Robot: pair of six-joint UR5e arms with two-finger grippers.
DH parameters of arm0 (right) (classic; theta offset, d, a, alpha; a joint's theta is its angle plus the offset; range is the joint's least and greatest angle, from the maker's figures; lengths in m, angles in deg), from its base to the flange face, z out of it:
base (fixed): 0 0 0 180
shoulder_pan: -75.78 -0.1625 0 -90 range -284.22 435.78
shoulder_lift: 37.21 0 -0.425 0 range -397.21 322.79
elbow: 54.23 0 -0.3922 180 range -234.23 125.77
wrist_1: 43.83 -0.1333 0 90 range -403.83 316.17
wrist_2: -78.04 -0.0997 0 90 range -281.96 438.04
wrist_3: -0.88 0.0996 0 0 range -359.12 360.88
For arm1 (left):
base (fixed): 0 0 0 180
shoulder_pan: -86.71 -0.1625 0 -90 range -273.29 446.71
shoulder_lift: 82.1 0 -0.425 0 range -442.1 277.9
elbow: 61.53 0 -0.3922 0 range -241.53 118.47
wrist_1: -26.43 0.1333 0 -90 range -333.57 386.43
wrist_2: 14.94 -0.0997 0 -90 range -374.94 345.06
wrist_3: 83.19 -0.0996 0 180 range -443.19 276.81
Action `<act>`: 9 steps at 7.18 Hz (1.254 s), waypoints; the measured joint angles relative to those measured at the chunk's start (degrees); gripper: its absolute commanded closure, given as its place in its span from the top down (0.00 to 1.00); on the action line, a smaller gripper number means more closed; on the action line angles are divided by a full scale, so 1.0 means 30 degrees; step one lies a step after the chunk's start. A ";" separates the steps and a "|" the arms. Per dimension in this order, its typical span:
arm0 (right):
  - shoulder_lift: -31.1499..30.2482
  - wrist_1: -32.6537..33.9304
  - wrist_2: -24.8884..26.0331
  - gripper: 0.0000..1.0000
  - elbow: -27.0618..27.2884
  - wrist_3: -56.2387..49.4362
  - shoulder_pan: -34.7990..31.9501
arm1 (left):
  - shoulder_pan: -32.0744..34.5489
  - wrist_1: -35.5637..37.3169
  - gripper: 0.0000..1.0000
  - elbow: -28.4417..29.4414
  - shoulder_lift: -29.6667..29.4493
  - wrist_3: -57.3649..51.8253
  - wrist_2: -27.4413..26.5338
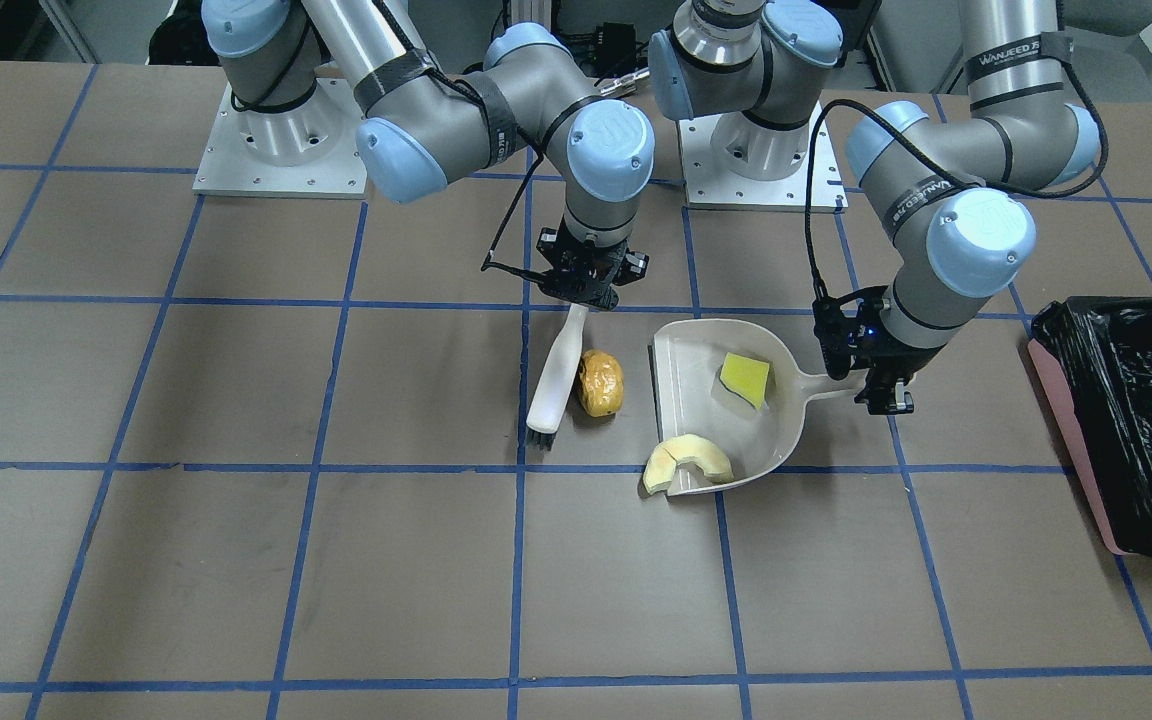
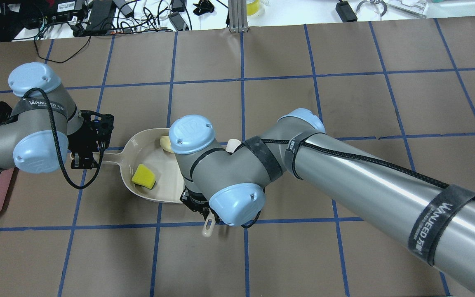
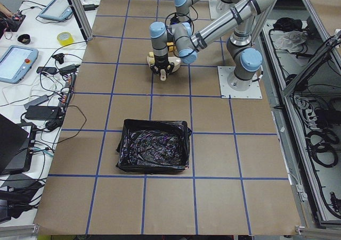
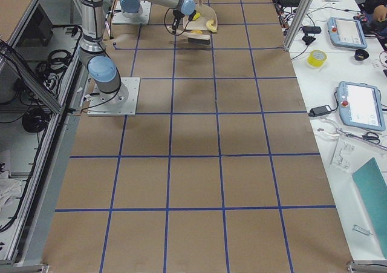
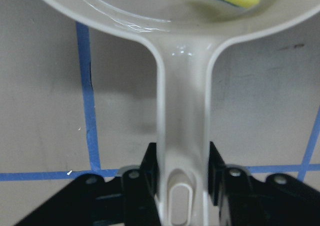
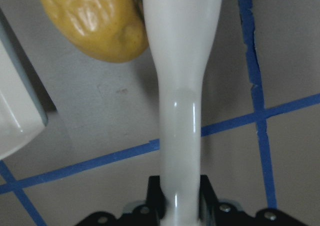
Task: Sweep and dump trash into bin
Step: 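Sweep the yellow lump into the dustpan with the right-held brush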
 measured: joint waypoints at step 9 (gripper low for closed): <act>0.4161 0.0725 -0.1744 0.00 -0.6288 0.4107 -0.1334 | 0.0035 -0.0029 0.08 0.0131 0.0000 -0.0065 0.0000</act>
